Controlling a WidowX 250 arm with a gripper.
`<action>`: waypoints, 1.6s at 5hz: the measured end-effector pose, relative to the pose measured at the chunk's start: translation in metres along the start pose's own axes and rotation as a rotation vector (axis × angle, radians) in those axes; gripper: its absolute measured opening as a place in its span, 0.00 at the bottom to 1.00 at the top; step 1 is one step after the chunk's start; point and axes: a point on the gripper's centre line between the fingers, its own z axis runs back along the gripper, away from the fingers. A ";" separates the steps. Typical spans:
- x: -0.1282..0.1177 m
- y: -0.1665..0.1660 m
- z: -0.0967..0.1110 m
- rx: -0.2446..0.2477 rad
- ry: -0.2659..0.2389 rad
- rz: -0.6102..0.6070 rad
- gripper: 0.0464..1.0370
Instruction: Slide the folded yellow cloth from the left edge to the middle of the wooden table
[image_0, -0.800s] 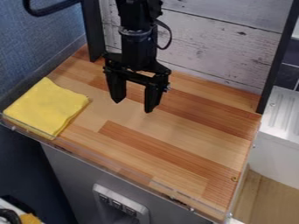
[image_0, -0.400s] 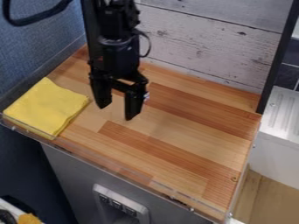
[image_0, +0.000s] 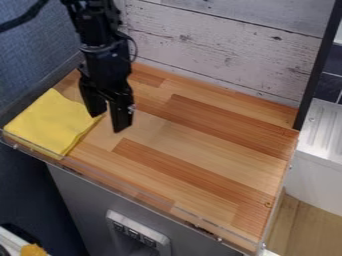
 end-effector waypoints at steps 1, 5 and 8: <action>-0.003 0.024 -0.001 0.018 -0.021 -0.067 0.96; -0.017 0.082 0.005 0.027 -0.021 -0.209 0.90; -0.023 0.092 -0.017 -0.011 0.007 -0.234 0.11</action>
